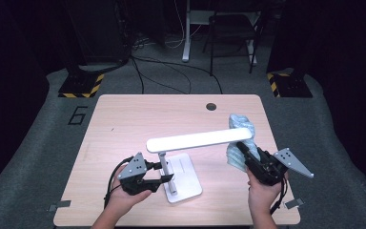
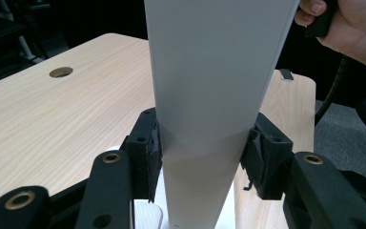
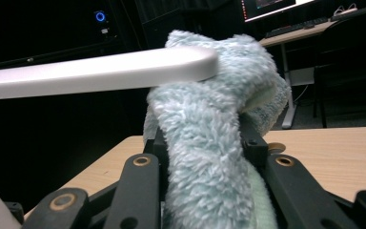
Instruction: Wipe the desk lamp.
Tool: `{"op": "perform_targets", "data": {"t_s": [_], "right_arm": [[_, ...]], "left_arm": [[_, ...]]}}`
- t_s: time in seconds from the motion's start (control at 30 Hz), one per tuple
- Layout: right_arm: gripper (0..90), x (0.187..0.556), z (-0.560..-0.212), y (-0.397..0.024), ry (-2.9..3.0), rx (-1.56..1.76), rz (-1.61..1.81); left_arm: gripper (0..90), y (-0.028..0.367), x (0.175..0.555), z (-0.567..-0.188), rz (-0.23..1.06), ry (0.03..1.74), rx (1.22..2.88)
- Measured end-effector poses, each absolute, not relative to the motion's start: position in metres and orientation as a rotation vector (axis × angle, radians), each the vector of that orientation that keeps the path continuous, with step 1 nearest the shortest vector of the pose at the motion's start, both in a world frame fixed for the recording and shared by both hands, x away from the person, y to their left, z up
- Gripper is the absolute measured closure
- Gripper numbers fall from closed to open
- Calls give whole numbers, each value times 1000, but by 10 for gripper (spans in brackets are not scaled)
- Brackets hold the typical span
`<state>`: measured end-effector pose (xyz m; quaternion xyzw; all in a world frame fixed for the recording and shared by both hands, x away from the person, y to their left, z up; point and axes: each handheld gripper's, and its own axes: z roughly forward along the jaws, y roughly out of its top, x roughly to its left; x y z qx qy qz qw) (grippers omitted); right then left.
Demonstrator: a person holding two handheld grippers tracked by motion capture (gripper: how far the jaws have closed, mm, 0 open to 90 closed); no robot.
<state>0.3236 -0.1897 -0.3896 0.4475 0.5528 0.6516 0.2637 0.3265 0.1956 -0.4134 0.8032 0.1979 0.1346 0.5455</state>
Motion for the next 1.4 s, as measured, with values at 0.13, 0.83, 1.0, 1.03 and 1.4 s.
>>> {"op": "perform_targets", "data": {"t_s": [0.13, 0.83, 1.0, 1.03, 1.4], "right_arm": [[683, 320, -386, -176, 1537, 1163, 1778], [683, 293, -358, -66, 1825, 782, 1889], [683, 286, -355, -51, 1848, 714, 1909], [683, 285, -355, -51, 1849, 713, 1919], [685, 275, -355, -73, 1814, 708, 1988]], "left_arm": [[529, 196, 327, -413, 312, 466, 1910], [530, 194, 326, -413, 328, 476, 1909], [529, 194, 326, -413, 326, 474, 1910], [530, 195, 326, -413, 325, 471, 1913], [530, 193, 326, -413, 330, 474, 1911]]}}
